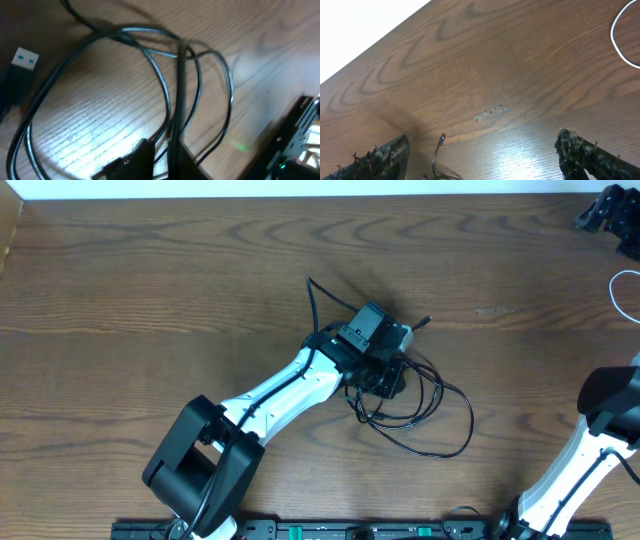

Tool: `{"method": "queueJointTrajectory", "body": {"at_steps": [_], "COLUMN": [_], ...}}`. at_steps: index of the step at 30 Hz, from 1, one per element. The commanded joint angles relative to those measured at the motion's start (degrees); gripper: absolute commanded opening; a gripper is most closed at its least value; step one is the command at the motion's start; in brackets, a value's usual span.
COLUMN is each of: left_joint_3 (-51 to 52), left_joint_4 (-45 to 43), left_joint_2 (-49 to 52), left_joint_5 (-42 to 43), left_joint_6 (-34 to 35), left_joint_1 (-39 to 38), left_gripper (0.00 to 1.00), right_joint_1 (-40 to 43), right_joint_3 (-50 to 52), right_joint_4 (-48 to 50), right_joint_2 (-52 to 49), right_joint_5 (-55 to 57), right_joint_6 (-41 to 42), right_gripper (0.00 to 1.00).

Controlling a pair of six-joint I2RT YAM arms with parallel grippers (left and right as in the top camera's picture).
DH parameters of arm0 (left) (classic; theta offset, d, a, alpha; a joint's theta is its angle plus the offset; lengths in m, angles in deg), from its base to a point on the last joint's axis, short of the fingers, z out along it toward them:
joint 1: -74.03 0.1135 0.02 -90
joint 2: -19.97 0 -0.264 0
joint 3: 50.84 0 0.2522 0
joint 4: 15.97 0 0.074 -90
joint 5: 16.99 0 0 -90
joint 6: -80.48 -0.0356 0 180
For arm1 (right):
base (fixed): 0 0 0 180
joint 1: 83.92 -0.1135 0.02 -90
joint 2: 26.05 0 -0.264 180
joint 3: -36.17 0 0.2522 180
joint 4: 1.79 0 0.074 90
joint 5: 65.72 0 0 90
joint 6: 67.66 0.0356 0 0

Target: Untangle cables

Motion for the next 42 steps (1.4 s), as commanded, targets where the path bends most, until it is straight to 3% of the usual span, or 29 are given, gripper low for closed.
{"method": "queueJointTrajectory", "body": {"at_steps": [1, 12, 18, 21, 26, 35, 42], "left_joint_3": [-0.46, -3.04, -3.04, -3.04, -3.04, -3.04, -3.04], "left_joint_4": [-0.57, -3.30, -6.47, -9.62, -14.25, -19.32, -25.09], "left_joint_2": [-2.64, -24.61, -33.62, -36.26, -38.03, -38.10, -40.89], "left_joint_5": [-1.14, -2.64, -5.35, -8.46, -12.83, -13.14, -13.09], "left_joint_6": [1.36, 1.31, 1.36, 1.36, 1.66, 5.73, 15.52], "left_joint_1": [0.68, 5.22, 7.19, 8.28, 9.90, 14.58, 20.15], "left_gripper": [0.07, 0.08, 0.07, 0.08, 0.08, 0.07, 0.08], "right_joint_1": [-0.46, -1.97, -4.63, -6.71, -11.15, -19.06, -22.40], "right_joint_3": [-0.22, -0.22, -0.22, -0.22, -0.22, -0.22, -0.20], "right_joint_4": [-0.17, -2.32, -8.70, -11.26, -11.52, -10.86, -10.05], "right_joint_2": [-0.22, -0.22, -0.22, -0.22, -0.22, -0.22, -0.22], "right_joint_5": [0.04, -0.68, -13.09, -17.77, -18.56, -16.59, -14.93], "right_joint_6": [-1.07, -1.11, -10.75, -15.37, -16.09, -18.01, -17.97], "right_gripper": [0.89, 0.86, 0.88, 0.89, 0.89, 0.93, 0.94]}}
